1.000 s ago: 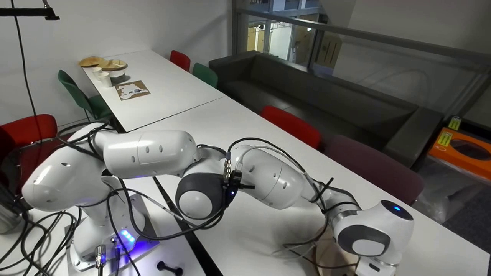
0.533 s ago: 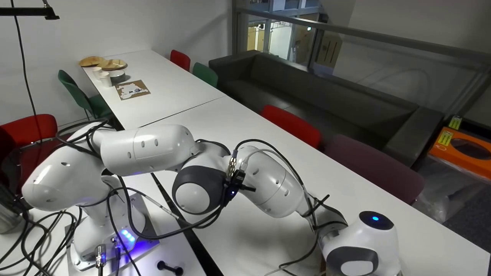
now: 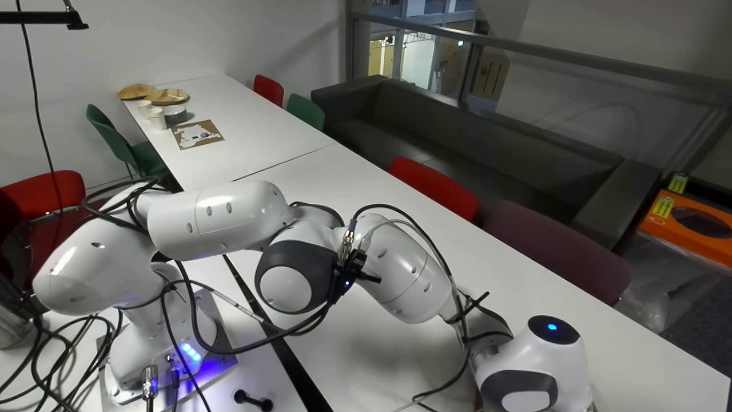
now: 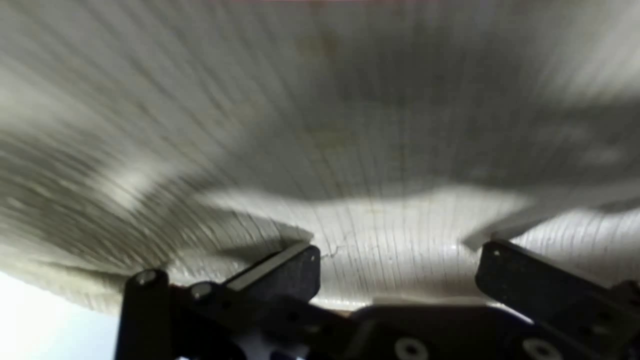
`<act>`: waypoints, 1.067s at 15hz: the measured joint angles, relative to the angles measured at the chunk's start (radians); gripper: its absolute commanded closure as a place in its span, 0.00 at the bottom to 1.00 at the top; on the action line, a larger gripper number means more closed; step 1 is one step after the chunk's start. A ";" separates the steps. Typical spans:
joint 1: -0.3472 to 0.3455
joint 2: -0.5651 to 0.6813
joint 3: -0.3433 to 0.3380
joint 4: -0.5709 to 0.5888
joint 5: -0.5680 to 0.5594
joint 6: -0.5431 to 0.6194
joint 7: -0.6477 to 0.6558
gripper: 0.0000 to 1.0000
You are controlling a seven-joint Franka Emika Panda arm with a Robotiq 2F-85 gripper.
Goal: Stack up the brown plates on the right side and then move them to the left
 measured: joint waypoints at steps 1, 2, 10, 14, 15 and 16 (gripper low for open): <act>-0.001 0.000 0.000 0.001 0.002 0.000 0.000 0.00; -0.004 -0.002 0.002 0.002 0.007 0.002 0.000 0.00; -0.222 -0.154 0.196 -0.078 0.128 0.135 -0.174 0.00; -0.213 -0.133 0.190 -0.078 0.127 0.136 -0.171 0.00; -0.209 -0.128 0.191 -0.078 0.127 0.136 -0.171 0.00; -0.204 -0.121 0.191 -0.078 0.127 0.136 -0.171 0.00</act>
